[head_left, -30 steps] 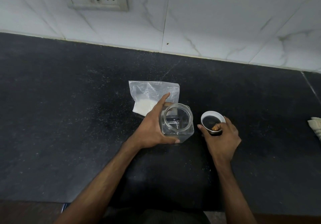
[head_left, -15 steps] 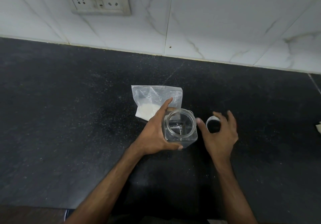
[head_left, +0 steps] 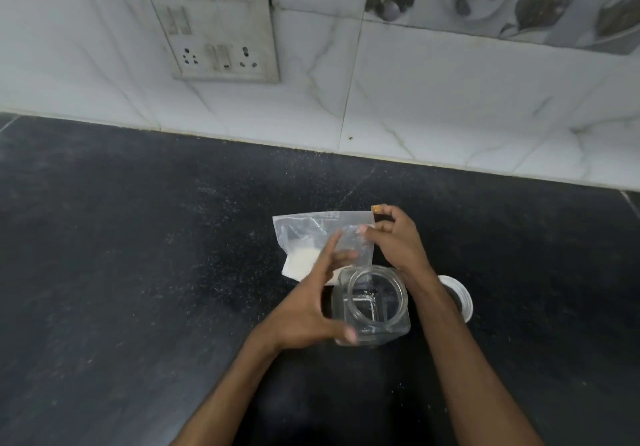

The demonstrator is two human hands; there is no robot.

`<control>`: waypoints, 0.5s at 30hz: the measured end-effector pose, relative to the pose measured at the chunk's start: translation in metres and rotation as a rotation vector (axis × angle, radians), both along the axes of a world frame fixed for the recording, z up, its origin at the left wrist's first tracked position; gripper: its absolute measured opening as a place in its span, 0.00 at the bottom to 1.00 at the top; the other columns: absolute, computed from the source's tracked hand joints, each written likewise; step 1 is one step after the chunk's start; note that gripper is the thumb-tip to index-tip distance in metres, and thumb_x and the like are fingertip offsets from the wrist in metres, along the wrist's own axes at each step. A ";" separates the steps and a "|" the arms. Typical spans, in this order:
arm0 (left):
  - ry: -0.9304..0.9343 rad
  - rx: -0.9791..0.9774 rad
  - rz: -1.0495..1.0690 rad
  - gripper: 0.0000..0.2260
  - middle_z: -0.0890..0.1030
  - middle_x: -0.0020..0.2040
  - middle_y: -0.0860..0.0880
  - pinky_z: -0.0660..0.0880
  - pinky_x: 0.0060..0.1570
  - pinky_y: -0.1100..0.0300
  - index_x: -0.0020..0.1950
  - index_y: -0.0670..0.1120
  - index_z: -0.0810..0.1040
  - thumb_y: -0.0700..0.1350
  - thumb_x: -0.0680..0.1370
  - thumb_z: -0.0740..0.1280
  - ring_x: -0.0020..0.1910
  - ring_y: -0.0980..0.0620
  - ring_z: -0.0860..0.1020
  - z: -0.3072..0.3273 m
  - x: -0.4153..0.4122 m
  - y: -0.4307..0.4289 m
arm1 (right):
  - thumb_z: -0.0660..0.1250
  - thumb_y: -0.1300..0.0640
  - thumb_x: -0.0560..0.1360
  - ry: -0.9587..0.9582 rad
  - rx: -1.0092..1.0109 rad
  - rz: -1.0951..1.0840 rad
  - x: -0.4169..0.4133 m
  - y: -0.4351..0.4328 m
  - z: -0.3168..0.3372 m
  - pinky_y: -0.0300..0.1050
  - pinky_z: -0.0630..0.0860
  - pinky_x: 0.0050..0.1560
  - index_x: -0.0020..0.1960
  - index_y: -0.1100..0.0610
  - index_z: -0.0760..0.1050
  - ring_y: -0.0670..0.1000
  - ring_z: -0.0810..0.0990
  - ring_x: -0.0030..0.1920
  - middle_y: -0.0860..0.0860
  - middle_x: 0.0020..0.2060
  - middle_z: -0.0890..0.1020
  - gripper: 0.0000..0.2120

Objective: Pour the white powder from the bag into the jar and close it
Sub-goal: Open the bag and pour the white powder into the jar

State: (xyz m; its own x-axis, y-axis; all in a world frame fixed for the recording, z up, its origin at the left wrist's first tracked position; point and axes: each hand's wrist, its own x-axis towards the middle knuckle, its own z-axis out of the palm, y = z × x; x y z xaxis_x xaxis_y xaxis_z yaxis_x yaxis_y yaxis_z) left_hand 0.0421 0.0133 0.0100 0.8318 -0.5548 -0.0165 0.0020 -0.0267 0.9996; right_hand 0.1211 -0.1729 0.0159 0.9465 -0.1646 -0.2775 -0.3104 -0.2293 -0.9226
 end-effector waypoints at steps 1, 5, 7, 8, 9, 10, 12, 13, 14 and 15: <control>-0.001 -0.063 0.121 0.54 0.72 0.71 0.50 0.68 0.70 0.62 0.80 0.53 0.51 0.68 0.63 0.75 0.71 0.56 0.71 0.002 0.005 0.006 | 0.74 0.65 0.72 -0.025 0.046 0.002 -0.001 -0.001 0.001 0.34 0.77 0.39 0.64 0.57 0.73 0.43 0.84 0.39 0.50 0.40 0.84 0.22; 0.035 -0.013 0.875 0.24 0.79 0.63 0.50 0.74 0.64 0.54 0.70 0.49 0.72 0.57 0.76 0.69 0.63 0.52 0.77 0.002 0.038 0.025 | 0.71 0.75 0.70 -0.112 0.186 0.072 -0.006 -0.004 0.007 0.40 0.79 0.48 0.65 0.57 0.71 0.47 0.84 0.43 0.53 0.44 0.85 0.28; 0.181 0.124 0.923 0.23 0.77 0.66 0.50 0.72 0.61 0.58 0.70 0.47 0.72 0.58 0.79 0.64 0.63 0.53 0.76 0.003 0.059 0.036 | 0.72 0.75 0.70 -0.142 0.240 0.095 -0.008 -0.004 0.013 0.41 0.79 0.50 0.65 0.56 0.71 0.47 0.84 0.43 0.54 0.43 0.84 0.29; 0.285 0.143 0.837 0.24 0.78 0.65 0.50 0.71 0.60 0.58 0.68 0.46 0.74 0.61 0.80 0.60 0.62 0.53 0.76 0.002 0.069 0.042 | 0.72 0.74 0.70 -0.156 0.260 0.100 -0.009 -0.004 0.016 0.40 0.79 0.50 0.66 0.56 0.71 0.48 0.84 0.43 0.54 0.42 0.84 0.29; 0.382 0.139 0.719 0.26 0.81 0.62 0.48 0.73 0.57 0.58 0.64 0.46 0.78 0.64 0.80 0.56 0.58 0.52 0.79 0.002 0.078 0.045 | 0.73 0.73 0.70 -0.168 0.273 0.104 -0.010 -0.003 0.020 0.40 0.79 0.50 0.65 0.56 0.71 0.48 0.84 0.43 0.54 0.41 0.84 0.28; 0.457 0.117 0.610 0.27 0.84 0.57 0.47 0.75 0.54 0.57 0.58 0.47 0.82 0.65 0.81 0.53 0.54 0.51 0.81 0.004 0.083 0.047 | 0.73 0.72 0.70 -0.181 0.277 0.107 -0.011 -0.002 0.024 0.40 0.79 0.50 0.65 0.56 0.72 0.48 0.84 0.43 0.54 0.41 0.84 0.28; 0.518 0.023 0.521 0.25 0.87 0.48 0.46 0.78 0.47 0.55 0.50 0.46 0.85 0.62 0.82 0.55 0.47 0.49 0.84 0.008 0.092 0.047 | 0.74 0.72 0.69 -0.212 0.274 0.113 -0.013 -0.001 0.031 0.41 0.79 0.52 0.65 0.55 0.72 0.49 0.84 0.44 0.56 0.42 0.84 0.28; 0.495 -0.020 0.543 0.22 0.87 0.45 0.46 0.78 0.44 0.54 0.47 0.45 0.85 0.58 0.82 0.58 0.43 0.48 0.84 0.010 0.096 0.047 | 0.74 0.72 0.70 -0.224 0.273 0.112 -0.014 0.000 0.035 0.42 0.79 0.52 0.65 0.55 0.72 0.49 0.84 0.44 0.56 0.42 0.85 0.28; 0.449 -0.055 0.574 0.18 0.87 0.40 0.46 0.78 0.41 0.55 0.44 0.44 0.84 0.53 0.82 0.61 0.38 0.49 0.84 0.013 0.099 0.046 | 0.73 0.72 0.70 -0.233 0.272 0.108 -0.015 0.000 0.038 0.41 0.80 0.51 0.65 0.55 0.72 0.49 0.85 0.44 0.55 0.42 0.85 0.28; 0.397 -0.093 0.596 0.15 0.86 0.36 0.47 0.77 0.38 0.56 0.40 0.44 0.83 0.48 0.82 0.63 0.34 0.51 0.83 0.014 0.101 0.046 | 0.73 0.72 0.70 -0.242 0.274 0.102 -0.017 -0.001 0.041 0.41 0.80 0.50 0.65 0.55 0.72 0.49 0.85 0.44 0.53 0.41 0.86 0.28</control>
